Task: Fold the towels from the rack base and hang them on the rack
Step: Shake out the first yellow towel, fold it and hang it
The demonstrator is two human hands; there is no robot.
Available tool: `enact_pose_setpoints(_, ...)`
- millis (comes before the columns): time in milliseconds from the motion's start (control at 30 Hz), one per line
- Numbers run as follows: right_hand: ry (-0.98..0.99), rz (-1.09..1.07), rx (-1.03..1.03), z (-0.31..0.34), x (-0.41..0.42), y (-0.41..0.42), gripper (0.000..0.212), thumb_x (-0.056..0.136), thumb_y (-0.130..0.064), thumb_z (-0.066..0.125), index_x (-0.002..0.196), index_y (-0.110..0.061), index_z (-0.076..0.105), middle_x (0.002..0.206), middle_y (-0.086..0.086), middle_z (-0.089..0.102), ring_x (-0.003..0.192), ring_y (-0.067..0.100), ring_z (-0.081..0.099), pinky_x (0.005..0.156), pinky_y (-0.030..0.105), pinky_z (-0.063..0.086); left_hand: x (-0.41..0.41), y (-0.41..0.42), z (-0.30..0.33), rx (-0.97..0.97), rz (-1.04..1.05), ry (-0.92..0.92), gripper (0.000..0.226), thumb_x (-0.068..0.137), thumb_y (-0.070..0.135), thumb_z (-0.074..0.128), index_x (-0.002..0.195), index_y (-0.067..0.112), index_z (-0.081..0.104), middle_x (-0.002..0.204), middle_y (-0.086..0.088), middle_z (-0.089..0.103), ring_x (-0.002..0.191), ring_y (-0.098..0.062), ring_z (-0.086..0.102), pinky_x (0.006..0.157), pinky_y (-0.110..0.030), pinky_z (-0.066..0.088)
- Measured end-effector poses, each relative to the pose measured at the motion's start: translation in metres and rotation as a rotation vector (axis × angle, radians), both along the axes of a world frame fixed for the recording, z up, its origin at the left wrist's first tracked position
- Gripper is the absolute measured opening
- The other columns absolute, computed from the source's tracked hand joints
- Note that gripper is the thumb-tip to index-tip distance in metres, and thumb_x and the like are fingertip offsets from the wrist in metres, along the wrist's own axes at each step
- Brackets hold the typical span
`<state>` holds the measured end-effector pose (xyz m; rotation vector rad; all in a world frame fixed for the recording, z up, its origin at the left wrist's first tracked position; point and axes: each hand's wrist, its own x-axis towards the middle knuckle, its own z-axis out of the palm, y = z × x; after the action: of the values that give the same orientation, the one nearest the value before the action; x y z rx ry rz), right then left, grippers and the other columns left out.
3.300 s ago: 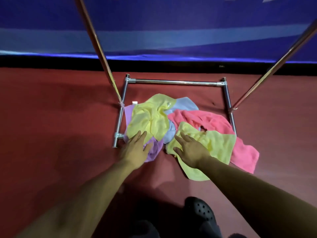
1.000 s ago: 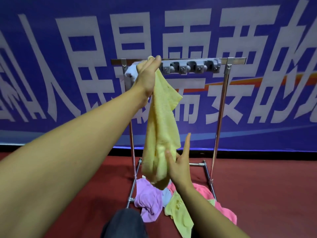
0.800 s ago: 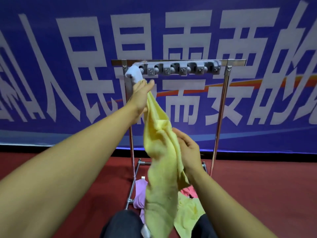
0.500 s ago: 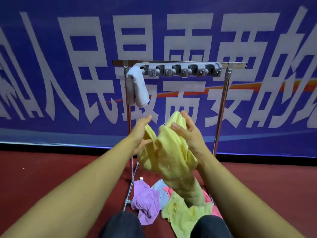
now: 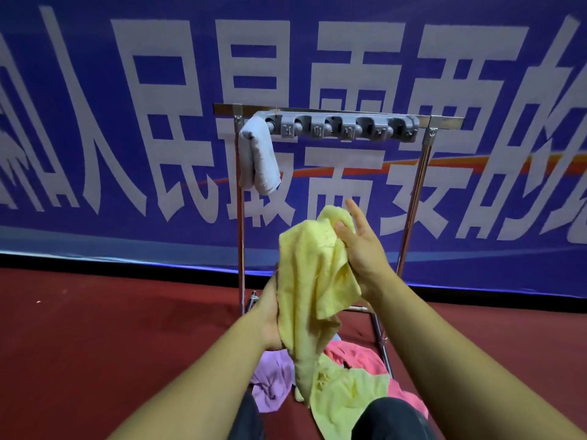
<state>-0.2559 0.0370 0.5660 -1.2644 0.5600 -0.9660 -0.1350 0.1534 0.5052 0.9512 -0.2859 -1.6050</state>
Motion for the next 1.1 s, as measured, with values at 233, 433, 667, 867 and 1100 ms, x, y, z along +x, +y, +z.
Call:
enact_pose_setpoints(233, 0.143, -0.045, 0.005, -0.010, -0.016, -0.005, 0.035, 0.108, -0.028, 0.050, 0.139, -0.042, 0.060, 0.127, 0.004, 0.069, 0.102, 0.021, 0.070, 0.087, 0.038, 0.061, 0.027, -0.008, 0.021, -0.185, 0.339, -0.052, 0.048, 0.098, 0.051, 0.058, 0.120, 0.012, 0.073, 0.128, -0.017, 0.070, 0.119, -0.035, 0.067, 0.109, -0.051, 0.046)
enact_pose_setpoints(433, 0.309, -0.172, -0.074, -0.023, -0.027, -0.012, 0.034, 0.111, -0.021, 0.041, 0.131, -0.026, 0.068, 0.129, 0.007, 0.064, 0.113, 0.024, 0.061, 0.090, 0.036, 0.053, 0.060, -0.006, 0.033, -0.187, 0.352, -0.190, 0.047, 0.092, 0.046, 0.069, 0.126, 0.013, 0.069, 0.125, -0.015, 0.072, 0.115, -0.036, 0.069, 0.101, -0.054, 0.052)
enact_pose_setpoints(667, 0.031, -0.129, 0.222, -0.014, -0.031, -0.018, 0.039, 0.104, -0.001, 0.050, 0.137, -0.018, 0.063, 0.129, 0.009, 0.066, 0.115, 0.029, 0.067, 0.099, 0.045, 0.057, 0.086, -0.005, 0.043, -0.233, 0.489, -0.224, 0.025, 0.088, 0.021, 0.075, 0.109, 0.015, 0.062, 0.133, -0.014, 0.067, 0.117, -0.031, 0.066, 0.095, -0.046, 0.055)
enact_pose_setpoints(867, -0.105, -0.067, 0.294, -0.006, -0.038, -0.023, 0.055, 0.099, -0.003, 0.062, 0.147, -0.027, 0.053, 0.134, 0.011, 0.063, 0.111, 0.033, 0.071, 0.078, 0.043, 0.064, 0.081, -0.001, 0.049, -0.258, 0.462, -0.198, 0.037, 0.098, 0.017, 0.063, 0.135, 0.012, 0.059, 0.134, -0.014, 0.063, 0.125, -0.030, 0.062, 0.100, -0.048, 0.052)
enact_pose_setpoints(1100, -0.076, 0.007, 0.172, 0.005, -0.039, -0.019, 0.040, 0.107, -0.009, 0.049, 0.138, -0.031, 0.063, 0.134, 0.010, 0.066, 0.099, 0.023, 0.073, 0.071, 0.036, 0.062, 0.062, -0.009, 0.018, 0.193, 0.071, -0.761, 0.057, 0.103, 0.053, 0.046, 0.136, 0.007, 0.055, 0.103, -0.015, 0.073, 0.088, -0.026, 0.070, 0.076, -0.037, 0.057)
